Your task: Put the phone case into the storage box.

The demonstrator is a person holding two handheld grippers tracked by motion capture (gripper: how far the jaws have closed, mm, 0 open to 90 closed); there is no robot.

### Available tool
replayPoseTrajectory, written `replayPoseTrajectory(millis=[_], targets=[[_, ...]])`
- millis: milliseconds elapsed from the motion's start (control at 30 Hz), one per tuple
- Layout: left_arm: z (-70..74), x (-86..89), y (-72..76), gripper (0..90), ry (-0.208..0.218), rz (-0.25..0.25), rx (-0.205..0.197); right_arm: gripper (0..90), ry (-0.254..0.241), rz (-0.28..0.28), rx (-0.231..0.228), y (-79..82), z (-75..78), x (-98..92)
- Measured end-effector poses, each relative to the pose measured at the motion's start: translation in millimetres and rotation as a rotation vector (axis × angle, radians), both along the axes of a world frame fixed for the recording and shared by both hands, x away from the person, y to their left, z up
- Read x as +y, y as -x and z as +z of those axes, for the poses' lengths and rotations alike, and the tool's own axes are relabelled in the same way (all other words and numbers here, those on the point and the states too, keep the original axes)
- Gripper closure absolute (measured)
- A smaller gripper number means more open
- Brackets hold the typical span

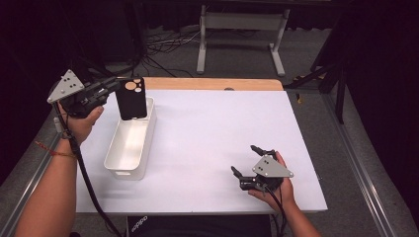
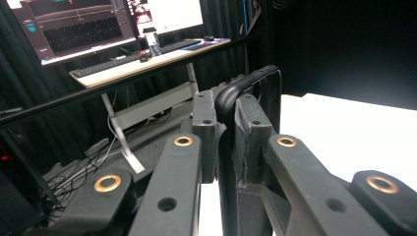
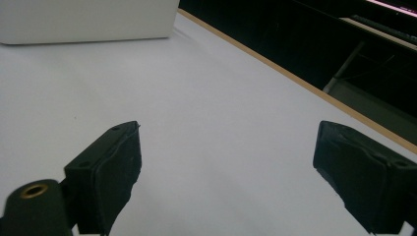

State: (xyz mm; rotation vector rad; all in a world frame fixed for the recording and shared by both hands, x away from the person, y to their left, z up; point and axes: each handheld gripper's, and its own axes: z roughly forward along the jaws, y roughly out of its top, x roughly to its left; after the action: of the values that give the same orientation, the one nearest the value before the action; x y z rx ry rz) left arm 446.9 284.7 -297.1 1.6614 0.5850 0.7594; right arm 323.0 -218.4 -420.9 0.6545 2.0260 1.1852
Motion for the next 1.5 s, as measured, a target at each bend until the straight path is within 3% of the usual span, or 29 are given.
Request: replayPoseTrajectory(millis=[700,967,1500], targets=[[-21.8,2.5,-38.3,81.7,0.015,-0.009,0.04,12.4,-0.008,-0.013,0.011,-0.3,0.5,-2.9],[-39.1,-0.1,-57.7,81.7,0.013,-0.004,0.064,12.4,0.006,-0.014,0.024,-2.3,-1.8,-1.7],[-71.2,-6.9,-77.9,81.6,-0.006,-0.005,0.073,12.4,0.022,-0.022,0.047,-4.7,-6.0,1.7]])
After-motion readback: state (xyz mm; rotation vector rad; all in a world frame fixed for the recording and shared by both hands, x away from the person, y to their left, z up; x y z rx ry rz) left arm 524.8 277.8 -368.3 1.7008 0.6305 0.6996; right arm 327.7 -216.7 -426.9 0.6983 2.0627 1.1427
